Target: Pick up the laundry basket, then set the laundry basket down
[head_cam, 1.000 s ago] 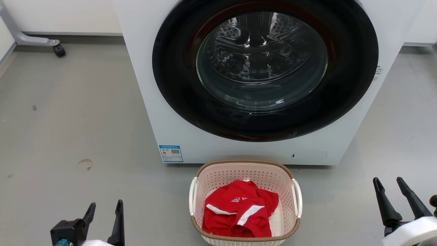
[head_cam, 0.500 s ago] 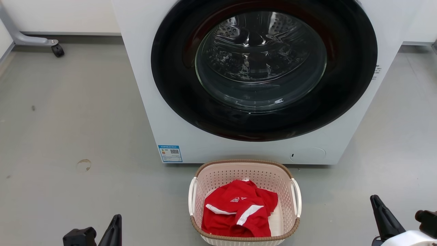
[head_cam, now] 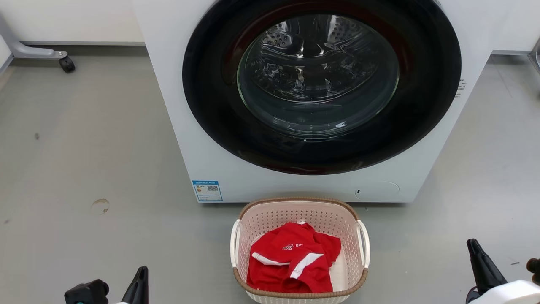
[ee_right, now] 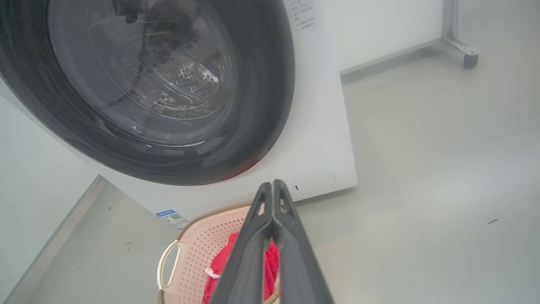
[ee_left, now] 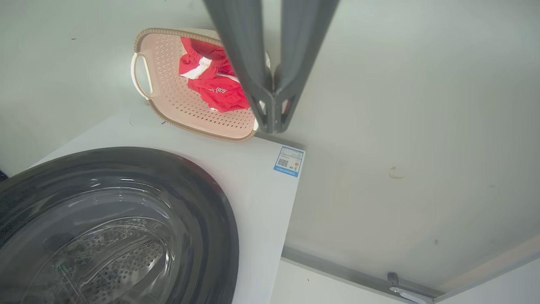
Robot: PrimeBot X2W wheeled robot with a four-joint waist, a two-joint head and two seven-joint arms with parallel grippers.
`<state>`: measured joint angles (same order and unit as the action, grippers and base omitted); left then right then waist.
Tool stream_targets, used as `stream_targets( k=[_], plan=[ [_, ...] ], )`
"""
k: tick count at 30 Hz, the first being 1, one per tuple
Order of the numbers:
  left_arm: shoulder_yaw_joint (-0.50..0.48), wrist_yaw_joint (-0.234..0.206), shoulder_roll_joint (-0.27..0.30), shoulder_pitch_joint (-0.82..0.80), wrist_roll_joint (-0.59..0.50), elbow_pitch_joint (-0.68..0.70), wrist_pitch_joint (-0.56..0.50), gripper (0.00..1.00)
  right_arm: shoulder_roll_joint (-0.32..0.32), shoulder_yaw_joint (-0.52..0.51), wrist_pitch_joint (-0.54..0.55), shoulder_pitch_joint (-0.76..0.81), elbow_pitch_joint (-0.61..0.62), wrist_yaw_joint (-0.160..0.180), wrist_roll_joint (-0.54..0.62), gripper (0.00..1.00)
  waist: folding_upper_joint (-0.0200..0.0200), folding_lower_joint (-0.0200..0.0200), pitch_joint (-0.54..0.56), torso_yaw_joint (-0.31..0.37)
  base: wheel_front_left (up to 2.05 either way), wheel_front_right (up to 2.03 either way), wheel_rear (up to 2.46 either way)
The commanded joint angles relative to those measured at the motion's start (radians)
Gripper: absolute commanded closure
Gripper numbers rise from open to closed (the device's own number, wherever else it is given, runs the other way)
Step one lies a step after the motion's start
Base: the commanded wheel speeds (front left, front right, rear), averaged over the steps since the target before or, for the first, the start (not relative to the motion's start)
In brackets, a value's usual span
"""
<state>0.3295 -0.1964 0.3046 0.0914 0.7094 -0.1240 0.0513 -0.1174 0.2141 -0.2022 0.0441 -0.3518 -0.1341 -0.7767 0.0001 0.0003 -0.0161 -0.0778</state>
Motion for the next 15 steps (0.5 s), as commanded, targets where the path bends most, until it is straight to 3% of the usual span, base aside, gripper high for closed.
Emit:
stream_targets(
  k=[1, 15],
  plan=[
    [-0.029, 0.015, 0.008, -0.040, 0.029, 0.014, -0.007, 1.00, -0.023, -0.017, 0.010, -0.044, 0.024, 0.001, -0.029, 1.00, -0.0001, -0.0003, 0.000, 0.002, 0.00, 0.00, 0.00],
    [-0.077, 0.054, -0.022, -0.061, 0.140, -0.006, -0.024, 1.00, -0.014, -0.053, 0.045, -0.058, 0.034, 0.001, -0.131, 1.00, -0.0001, -0.0003, 0.002, 0.011, 0.00, 0.00, 0.00]
  ],
)
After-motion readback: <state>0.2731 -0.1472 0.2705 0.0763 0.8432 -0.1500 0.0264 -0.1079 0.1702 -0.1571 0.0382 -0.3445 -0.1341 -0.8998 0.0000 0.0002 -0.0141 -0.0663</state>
